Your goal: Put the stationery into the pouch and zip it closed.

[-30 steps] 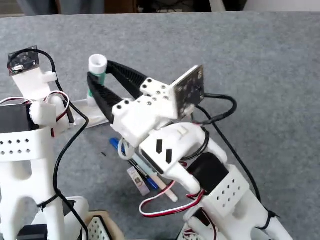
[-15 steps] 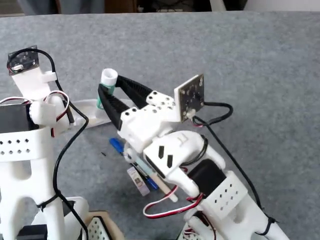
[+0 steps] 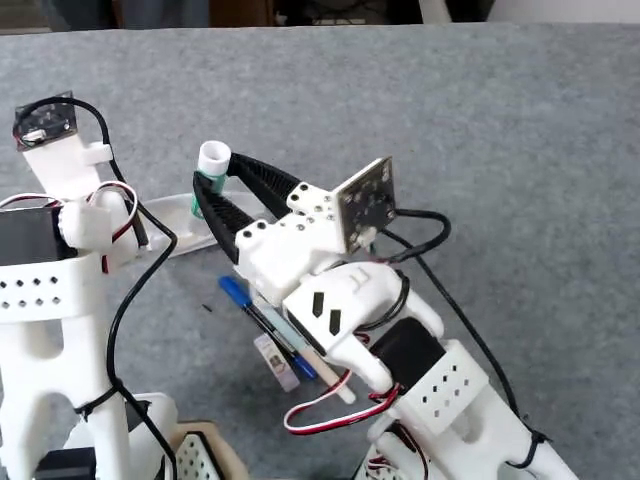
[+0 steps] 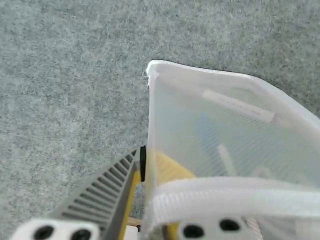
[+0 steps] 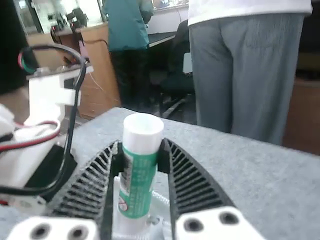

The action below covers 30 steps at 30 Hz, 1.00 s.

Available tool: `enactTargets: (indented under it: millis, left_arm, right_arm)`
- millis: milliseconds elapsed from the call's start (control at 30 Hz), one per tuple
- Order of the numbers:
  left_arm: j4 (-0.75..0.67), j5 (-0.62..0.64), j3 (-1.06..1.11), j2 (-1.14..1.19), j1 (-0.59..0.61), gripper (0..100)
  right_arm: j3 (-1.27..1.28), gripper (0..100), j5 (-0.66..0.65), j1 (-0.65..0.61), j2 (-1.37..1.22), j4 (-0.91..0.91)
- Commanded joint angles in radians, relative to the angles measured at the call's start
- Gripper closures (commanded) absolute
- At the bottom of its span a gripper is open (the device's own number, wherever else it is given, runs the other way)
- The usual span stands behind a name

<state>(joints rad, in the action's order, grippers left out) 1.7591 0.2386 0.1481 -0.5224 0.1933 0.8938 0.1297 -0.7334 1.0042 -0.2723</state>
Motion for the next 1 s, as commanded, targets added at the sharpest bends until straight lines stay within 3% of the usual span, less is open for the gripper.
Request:
enactTargets:
  millis: [0,233,533,767,967]
  left_arm:
    - [0.0,0.003,-0.019,0.015,0.024,97]
    - [0.0,0.003,-0.019,0.015,0.024,97]
    - [0.0,0.003,-0.019,0.015,0.024,97]
    - [0.0,0.003,-0.019,0.015,0.024,97]
    - [0.0,0.003,-0.016,0.015,0.025,97]
  right_arm:
    - [-0.002,95.7,-0.123,-0.014,0.03,0.005]
    - [-0.008,76.6,-0.215,-0.071,0.074,-0.127]
    - [-0.047,75.4,-0.219,-0.057,0.142,-0.14]
    - [-0.257,75.4,-0.212,0.173,0.163,-0.466]
    - [-0.278,75.4,-0.21,0.347,0.116,-0.746]
